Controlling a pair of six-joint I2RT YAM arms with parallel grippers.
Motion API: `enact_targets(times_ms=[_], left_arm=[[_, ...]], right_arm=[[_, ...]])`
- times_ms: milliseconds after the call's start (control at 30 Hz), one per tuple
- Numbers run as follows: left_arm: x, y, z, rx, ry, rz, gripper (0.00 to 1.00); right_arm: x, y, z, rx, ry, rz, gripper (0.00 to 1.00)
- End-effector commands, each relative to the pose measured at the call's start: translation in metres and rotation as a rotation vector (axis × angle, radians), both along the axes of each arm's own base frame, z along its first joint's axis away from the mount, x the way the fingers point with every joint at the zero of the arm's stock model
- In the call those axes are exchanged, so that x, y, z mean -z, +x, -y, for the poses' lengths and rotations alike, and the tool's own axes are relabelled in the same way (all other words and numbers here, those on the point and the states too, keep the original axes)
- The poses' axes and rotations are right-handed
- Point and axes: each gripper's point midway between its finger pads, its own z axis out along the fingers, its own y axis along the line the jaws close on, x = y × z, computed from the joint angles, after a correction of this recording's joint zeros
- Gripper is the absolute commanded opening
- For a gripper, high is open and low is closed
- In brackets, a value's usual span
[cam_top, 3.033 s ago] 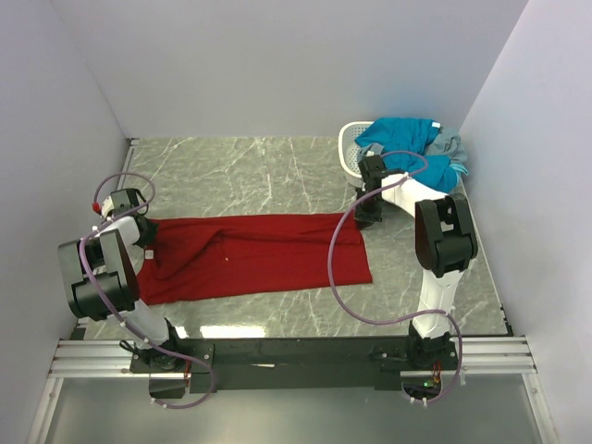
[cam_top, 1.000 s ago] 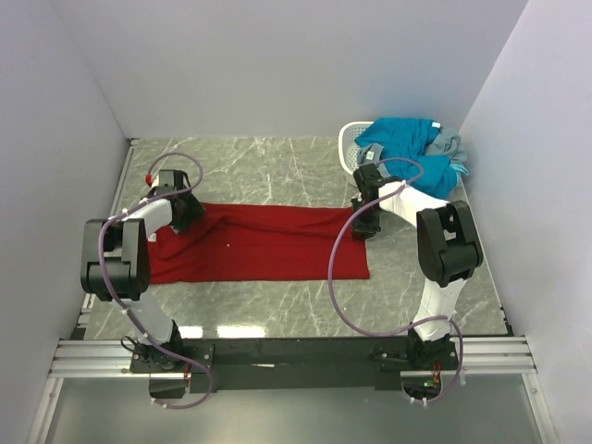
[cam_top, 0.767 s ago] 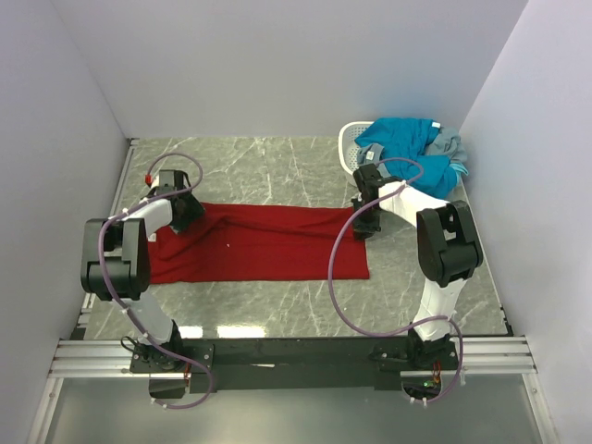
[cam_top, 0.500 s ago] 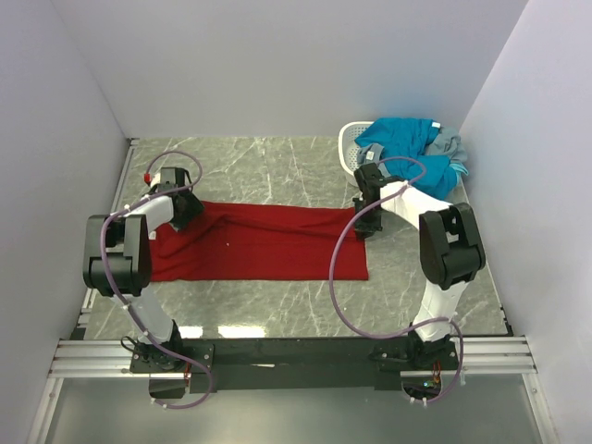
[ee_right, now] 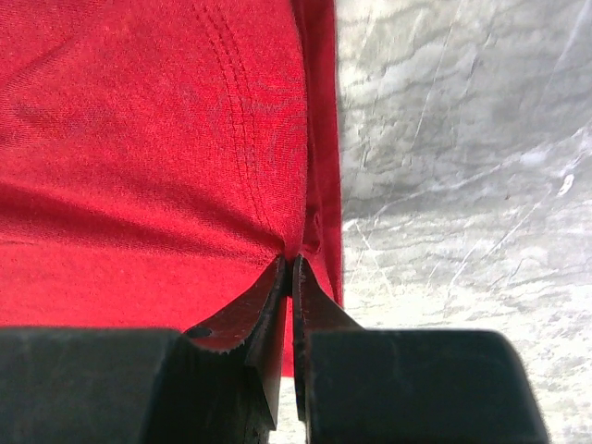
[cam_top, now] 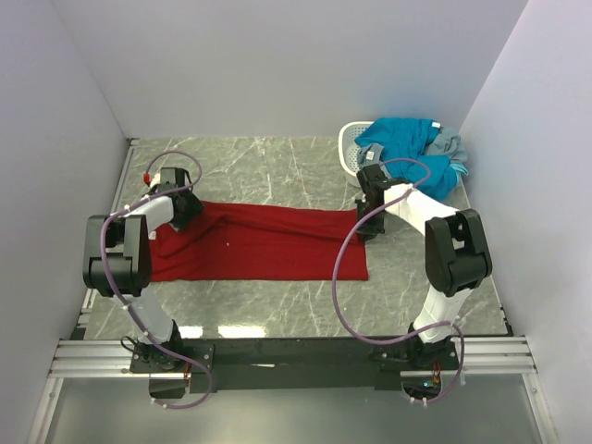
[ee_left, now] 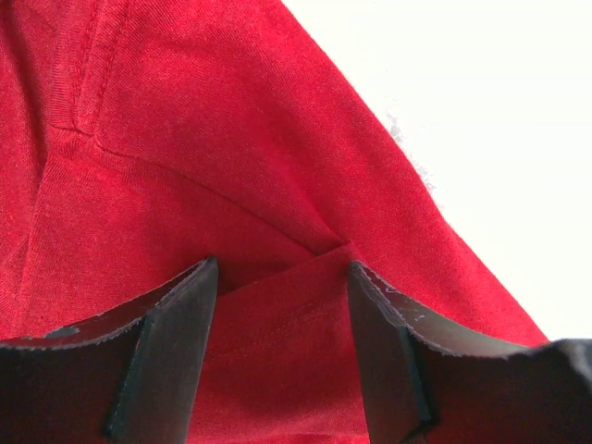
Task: Fold and stack the t-shirts
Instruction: Fold the tshirt
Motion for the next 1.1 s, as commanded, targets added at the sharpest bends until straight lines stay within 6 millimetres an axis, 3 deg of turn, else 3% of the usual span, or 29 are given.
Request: enact_targets(times_ms=[0, 233, 433, 533, 933, 1067], left_arm=[[0.013, -0.018, -0.005, -0.024, 0.008, -0.058, 0.65], [-0.012, -0.007, -0.002, -0.007, -0.003, 0.002, 0.66], [-0.055, 0.009, 0.001, 0.022, -0.011, 0.117, 0.66], [-0.064, 0.017, 0.012, 0.063, -0.048, 0.154, 0.66], [-0.024, 0.023, 0.016, 0.076, -0.049, 0.046, 0.61], [-0.02, 0.028, 0.011, 0.078, -0.02, 0.051, 0.58]], right_arm=[[-0.011, -0.013, 0.002, 0.005, 0.008, -0.005, 0.11], [-0.002, -0.012, 0.003, -0.003, -0.005, -0.024, 0.23], [-0.02, -0.002, 0.001, -0.002, 0.006, 0.023, 0.33], [-0.032, 0.007, -0.002, -0.009, 0.016, 0.059, 0.34], [-0.031, 0.01, -0.006, -0.023, 0.032, 0.058, 0.34], [-0.029, 0.005, -0.004, -0.025, 0.026, 0.052, 0.34]])
